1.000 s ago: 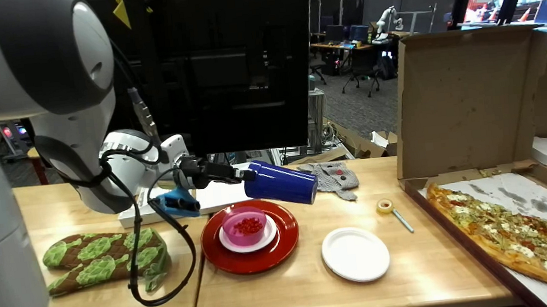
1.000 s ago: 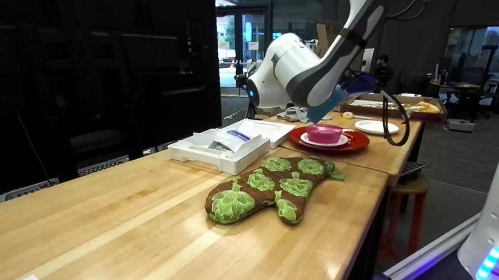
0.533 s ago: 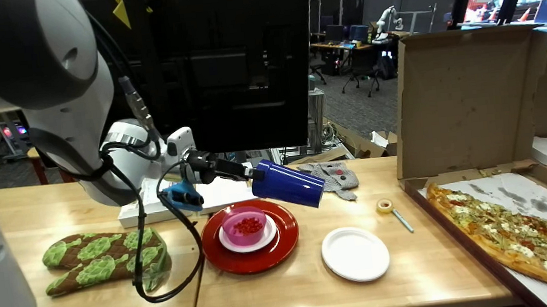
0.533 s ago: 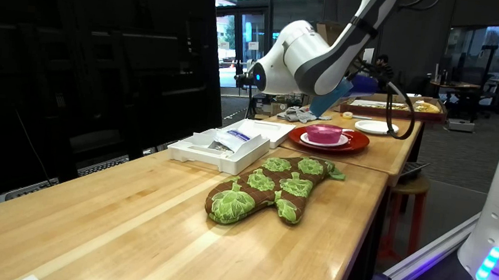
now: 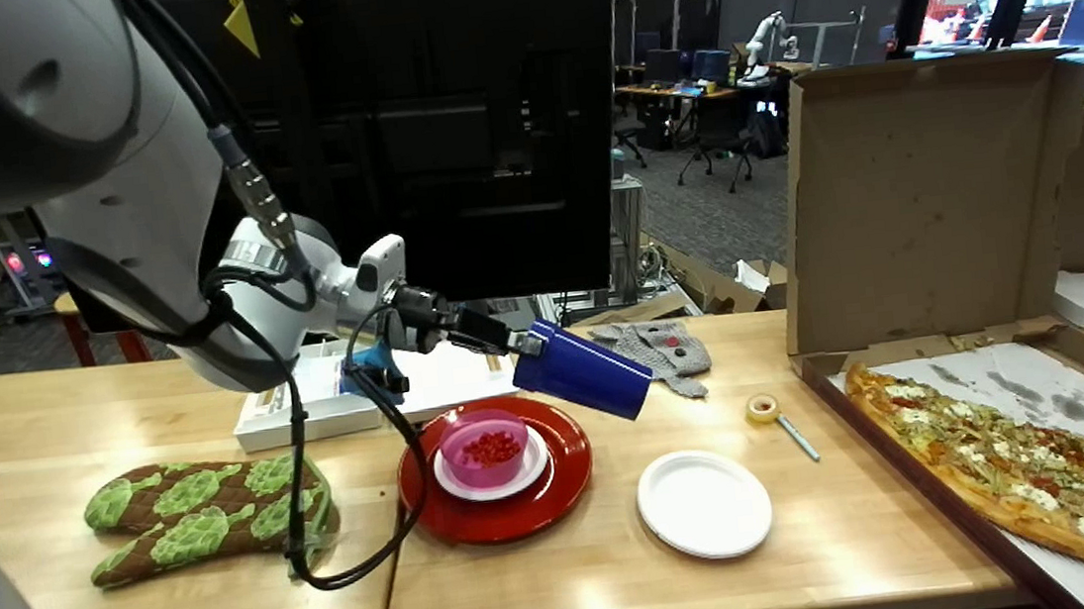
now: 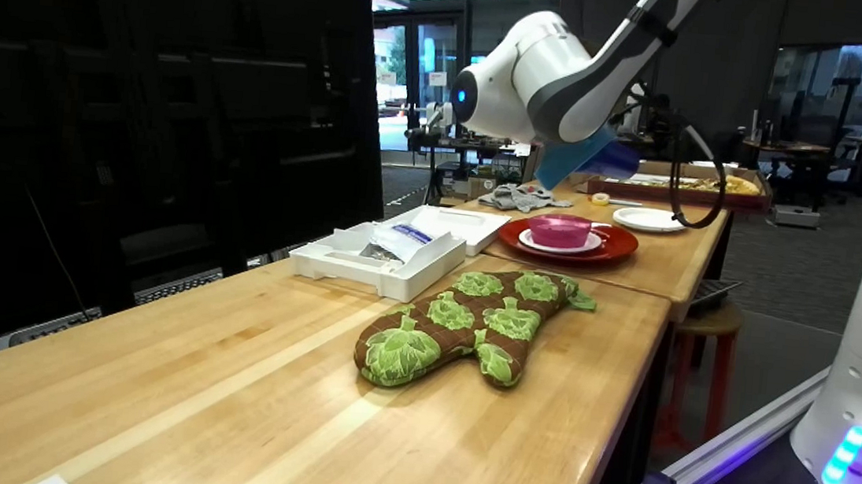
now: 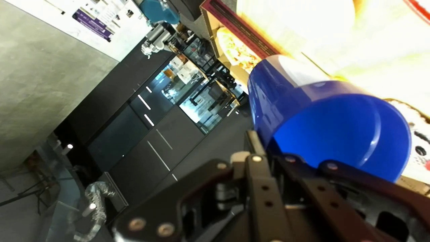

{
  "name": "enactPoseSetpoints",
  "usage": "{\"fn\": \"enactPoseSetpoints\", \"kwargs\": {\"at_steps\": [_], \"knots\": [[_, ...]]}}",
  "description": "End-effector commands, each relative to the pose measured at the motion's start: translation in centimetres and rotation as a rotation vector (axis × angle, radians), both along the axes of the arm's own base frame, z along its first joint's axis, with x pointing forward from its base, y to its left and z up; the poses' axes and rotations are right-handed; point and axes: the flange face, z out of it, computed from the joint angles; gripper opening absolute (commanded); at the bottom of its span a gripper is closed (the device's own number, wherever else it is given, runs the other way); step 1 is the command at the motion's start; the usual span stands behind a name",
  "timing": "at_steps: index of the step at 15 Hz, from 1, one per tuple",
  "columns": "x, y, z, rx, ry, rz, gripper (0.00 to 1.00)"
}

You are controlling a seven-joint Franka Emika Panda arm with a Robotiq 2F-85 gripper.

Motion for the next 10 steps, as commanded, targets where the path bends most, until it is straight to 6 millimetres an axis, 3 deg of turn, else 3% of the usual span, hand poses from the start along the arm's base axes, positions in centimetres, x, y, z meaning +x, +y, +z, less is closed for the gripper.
{"fn": "enactPoseSetpoints", "kwargs": {"at_steps": [1,10], "knots": [[-0.6,-1.7,1.7,0.080,0.018,0.016,0.01],[-0.1,-5.9,3.7,0.227,0.040,0.047,0.01]]}}
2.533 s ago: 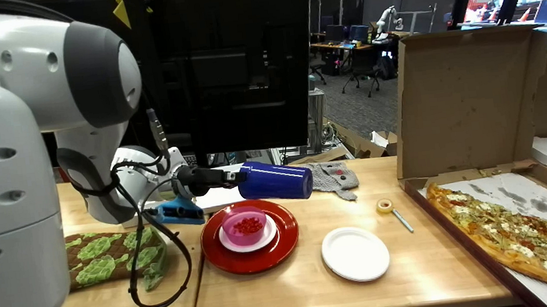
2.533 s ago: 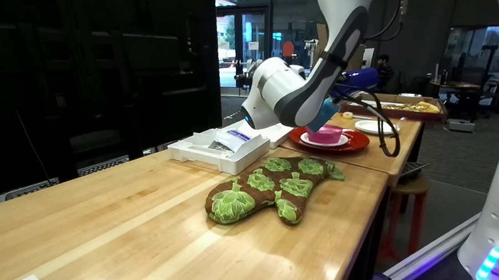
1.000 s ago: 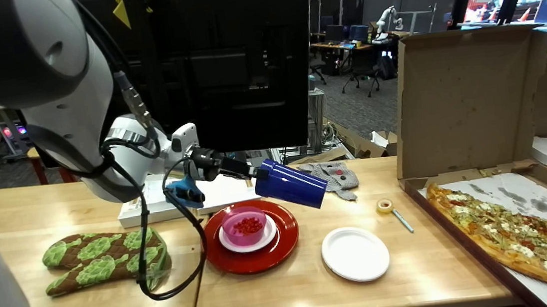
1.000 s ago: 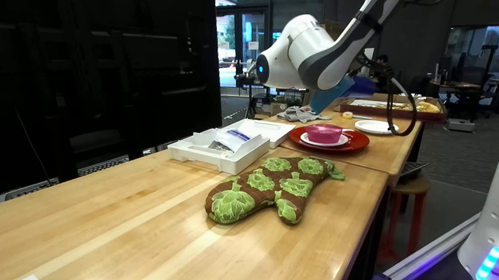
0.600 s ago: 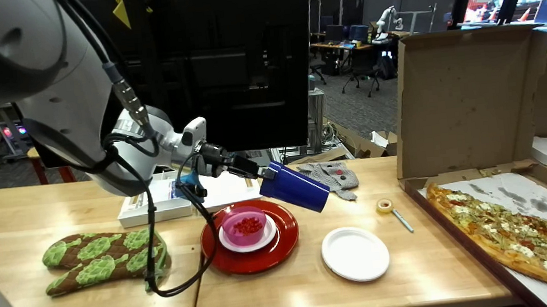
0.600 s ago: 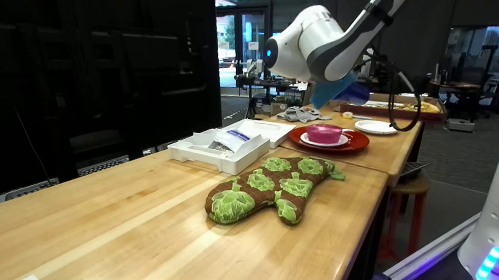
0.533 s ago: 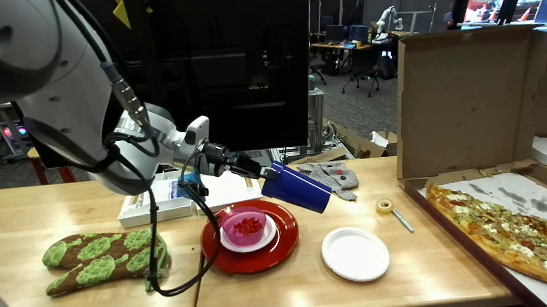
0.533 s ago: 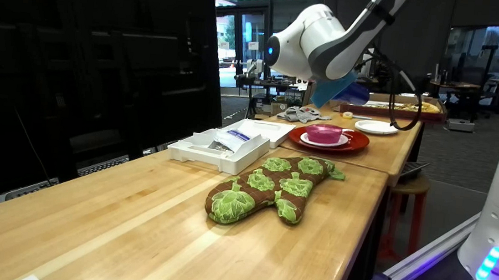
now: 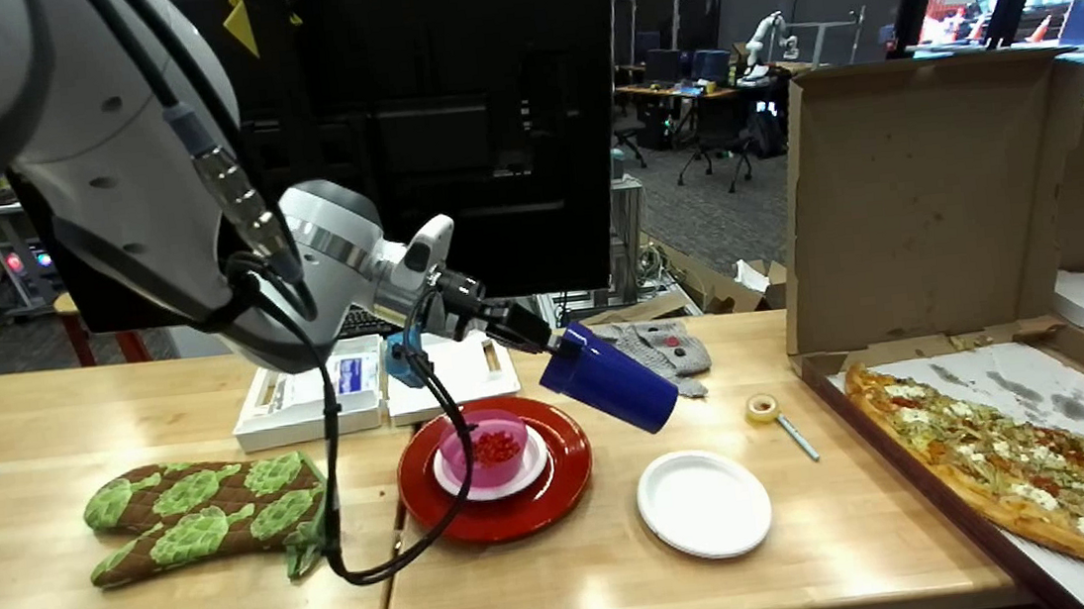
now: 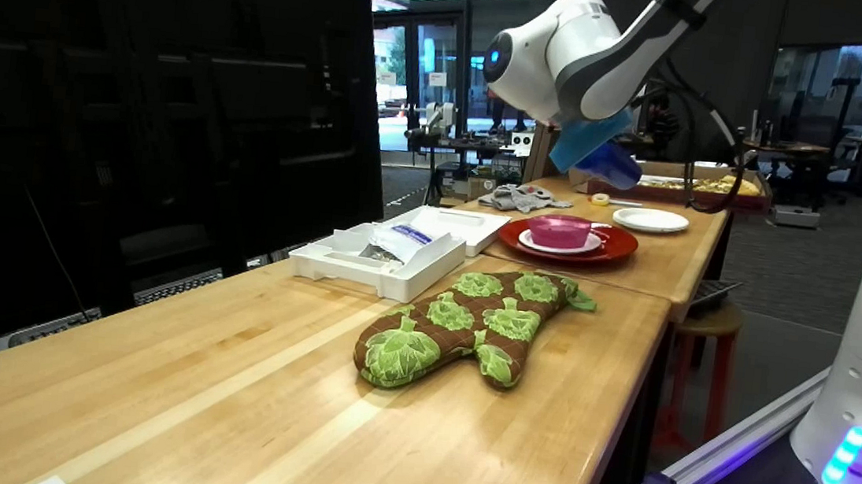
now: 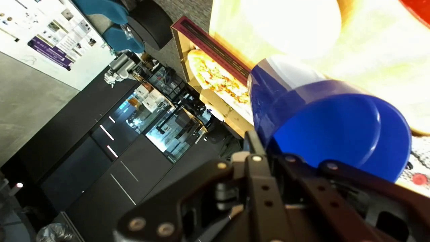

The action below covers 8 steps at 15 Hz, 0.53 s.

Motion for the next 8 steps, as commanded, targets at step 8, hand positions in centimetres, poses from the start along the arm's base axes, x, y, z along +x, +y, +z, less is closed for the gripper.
{"fn": "enactPoseSetpoints", "kwargs": {"at_steps": [8], "knots": [[-0.5,-4.3,4.0,0.196,0.023,0.074,0.01]]}}
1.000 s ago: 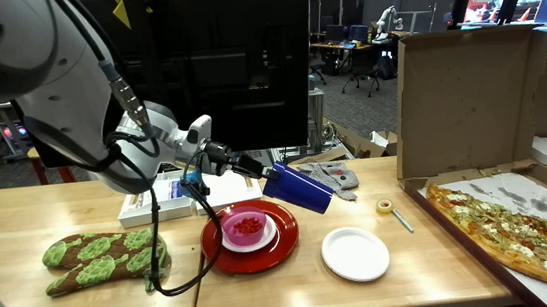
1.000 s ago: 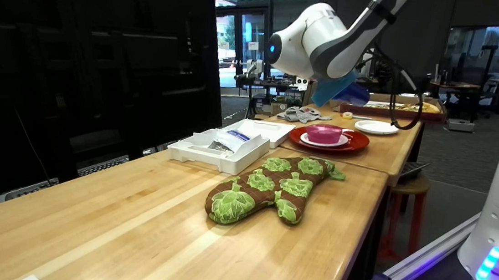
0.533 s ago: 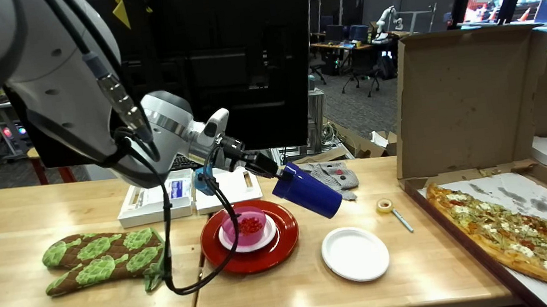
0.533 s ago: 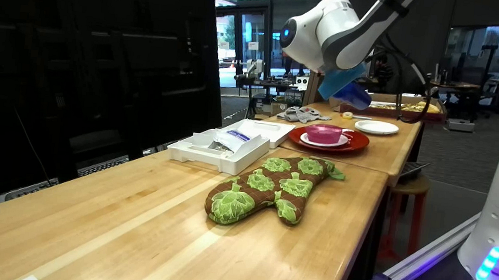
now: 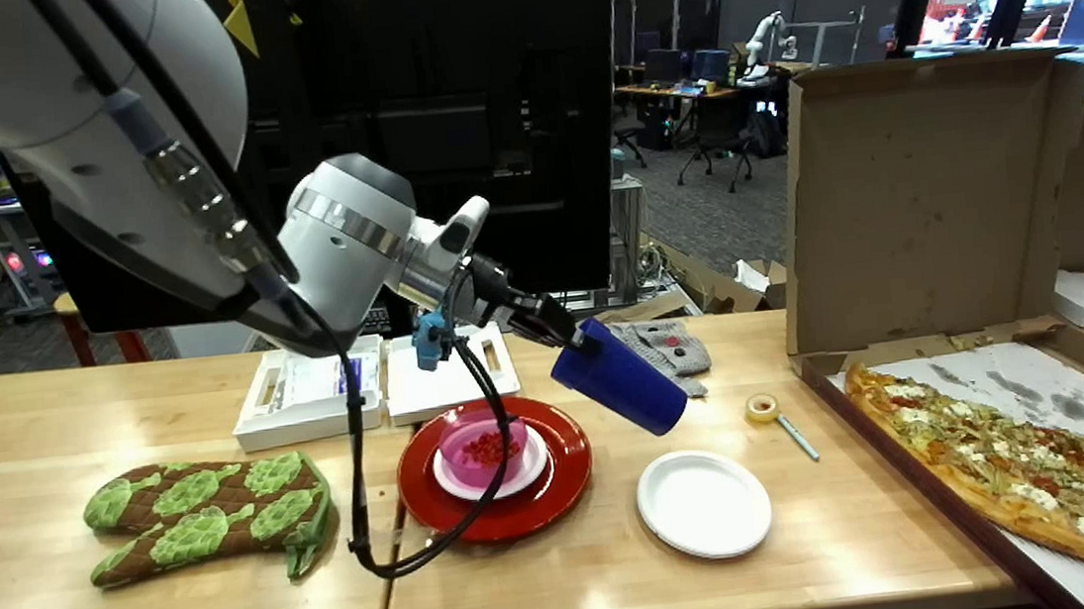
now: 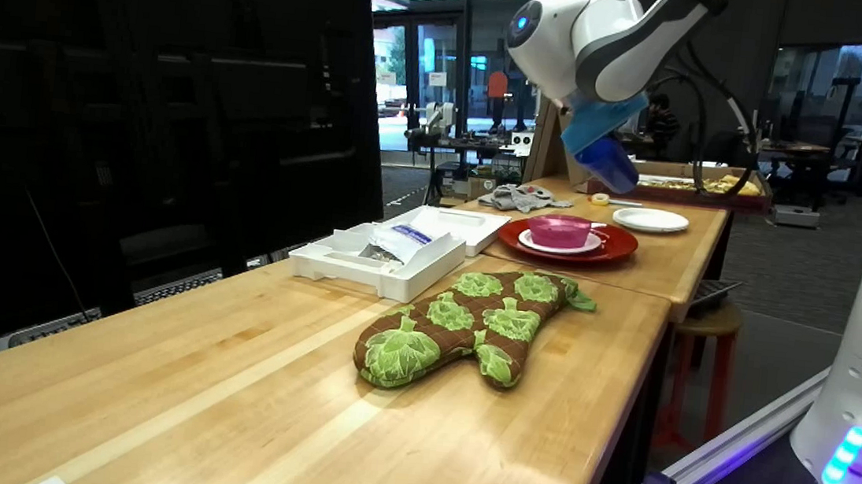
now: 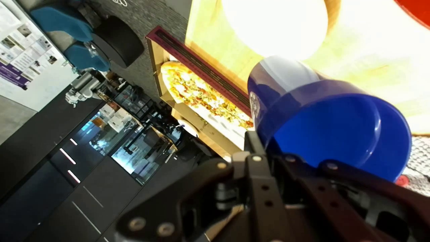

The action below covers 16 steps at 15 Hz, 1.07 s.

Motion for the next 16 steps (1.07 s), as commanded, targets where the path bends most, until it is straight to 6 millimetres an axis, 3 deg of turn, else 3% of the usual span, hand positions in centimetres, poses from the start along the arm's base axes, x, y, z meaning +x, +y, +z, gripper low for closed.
{"fn": "enactPoseSetpoints", "kwargs": {"at_steps": [1,7,16], "knots": [[-0.8,-1.4,2.1,0.077,0.006,0.038,0.01],[-0.7,-3.5,4.2,0.226,0.009,0.105,0.01],[-0.6,-6.2,5.8,0.420,0.015,0.162,0.01]]}}
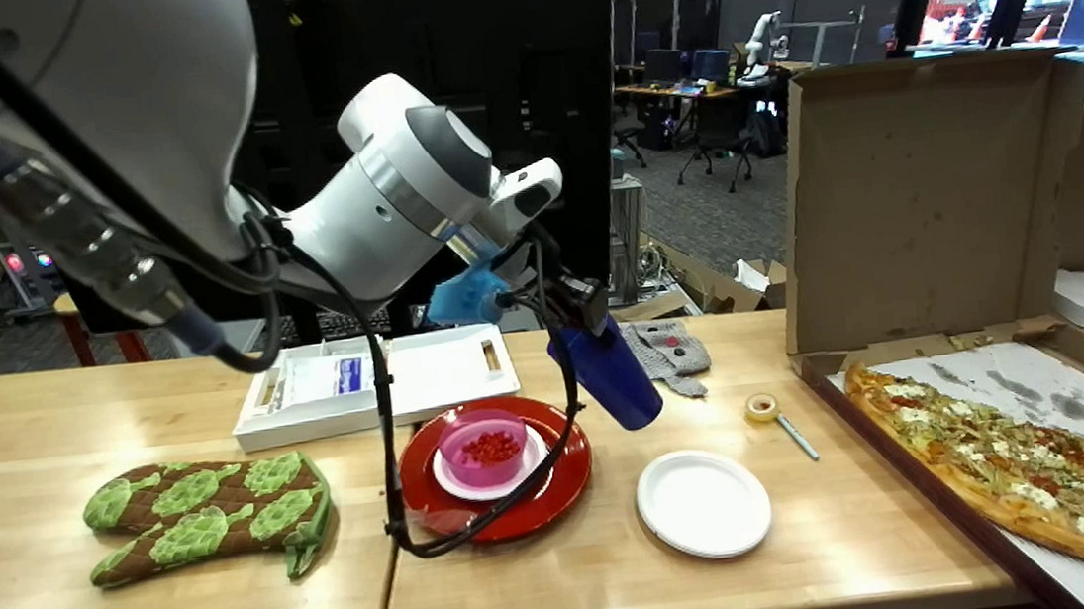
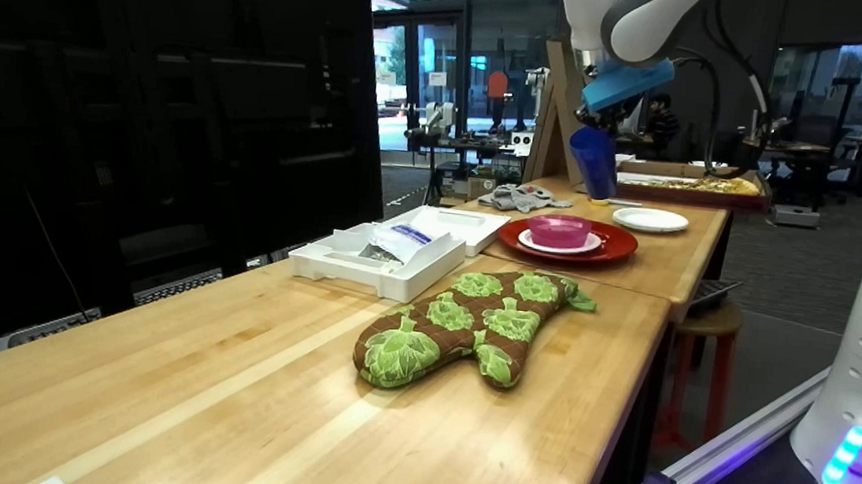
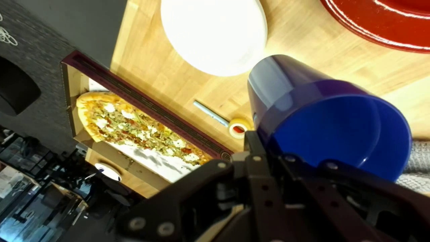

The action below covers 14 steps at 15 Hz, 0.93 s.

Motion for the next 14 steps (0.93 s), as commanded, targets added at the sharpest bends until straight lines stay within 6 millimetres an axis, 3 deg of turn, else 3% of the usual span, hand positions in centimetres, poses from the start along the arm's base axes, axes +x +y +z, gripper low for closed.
{"fn": "enactPoseSetpoints", "kwargs": {"at_steps": [1,14], "knots": [[-1.0,-1.1,1.2,0.068,-0.006,0.032,0.01],[-0.9,-4.1,3.2,0.288,0.011,0.125,0.01]]}}
